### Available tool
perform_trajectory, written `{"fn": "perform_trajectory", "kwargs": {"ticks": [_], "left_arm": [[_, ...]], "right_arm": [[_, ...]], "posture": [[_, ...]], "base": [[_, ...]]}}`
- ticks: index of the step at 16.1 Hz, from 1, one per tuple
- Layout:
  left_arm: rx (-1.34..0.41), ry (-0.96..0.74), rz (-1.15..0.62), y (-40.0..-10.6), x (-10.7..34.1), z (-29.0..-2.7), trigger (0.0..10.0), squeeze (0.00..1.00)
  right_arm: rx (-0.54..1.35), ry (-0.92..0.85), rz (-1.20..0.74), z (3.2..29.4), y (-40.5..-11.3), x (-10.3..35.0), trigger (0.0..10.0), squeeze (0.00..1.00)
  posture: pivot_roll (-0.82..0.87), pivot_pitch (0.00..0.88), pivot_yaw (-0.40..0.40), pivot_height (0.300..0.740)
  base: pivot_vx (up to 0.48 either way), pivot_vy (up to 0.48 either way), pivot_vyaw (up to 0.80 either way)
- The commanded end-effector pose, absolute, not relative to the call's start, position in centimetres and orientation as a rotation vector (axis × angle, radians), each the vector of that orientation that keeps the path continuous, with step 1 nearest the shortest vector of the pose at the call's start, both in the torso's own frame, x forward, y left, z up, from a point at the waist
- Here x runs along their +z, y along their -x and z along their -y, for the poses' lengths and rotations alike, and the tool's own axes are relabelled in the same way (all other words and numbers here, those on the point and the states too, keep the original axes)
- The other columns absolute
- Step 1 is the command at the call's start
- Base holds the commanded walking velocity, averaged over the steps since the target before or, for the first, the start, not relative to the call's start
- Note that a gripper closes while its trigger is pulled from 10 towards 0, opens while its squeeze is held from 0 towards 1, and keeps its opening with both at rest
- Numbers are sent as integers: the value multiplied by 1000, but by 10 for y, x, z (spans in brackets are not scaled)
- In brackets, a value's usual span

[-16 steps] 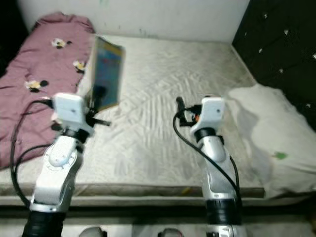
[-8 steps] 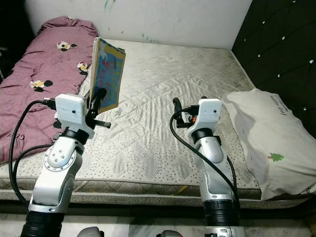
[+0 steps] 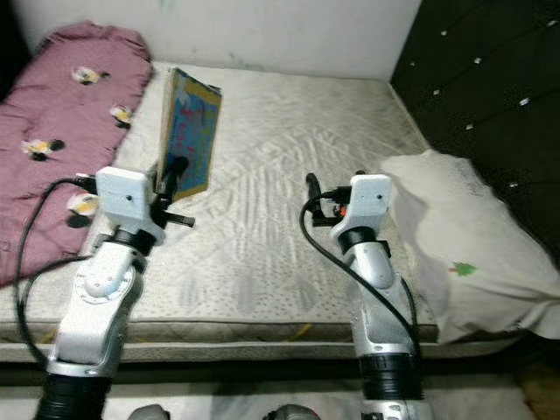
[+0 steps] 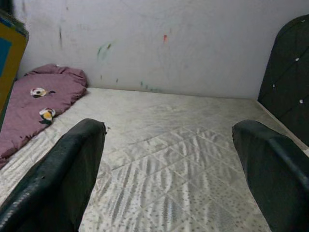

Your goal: Clean up the room

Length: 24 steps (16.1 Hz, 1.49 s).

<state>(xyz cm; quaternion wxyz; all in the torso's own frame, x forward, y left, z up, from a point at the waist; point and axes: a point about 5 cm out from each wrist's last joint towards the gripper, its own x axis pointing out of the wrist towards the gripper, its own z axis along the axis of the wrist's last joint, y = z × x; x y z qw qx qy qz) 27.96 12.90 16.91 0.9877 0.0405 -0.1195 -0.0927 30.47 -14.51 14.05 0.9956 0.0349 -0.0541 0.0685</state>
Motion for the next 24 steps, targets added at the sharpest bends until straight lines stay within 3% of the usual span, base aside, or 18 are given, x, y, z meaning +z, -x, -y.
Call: {"fn": "perform_trajectory", "kwargs": {"ticks": [1,14,24], "left_arm": [[-193,-64,287,-279,179,-124,10000,0],[-191,-62,284,-278,178,-124,10000,0],[-235,-25,304,-276,181,-122,10000,0]], "right_arm": [[117,-58,109,153,-305,141,10000,0],[113,-53,102,152,-305,140,10000,0],[113,-51,100,152,-303,140,10000,0]], "posture": [[-17,0,-72,740],[-15,0,-77,740],[-23,0,-72,740]], "base": [[0,-341,0],[0,-352,0],[80,0,0]]}}
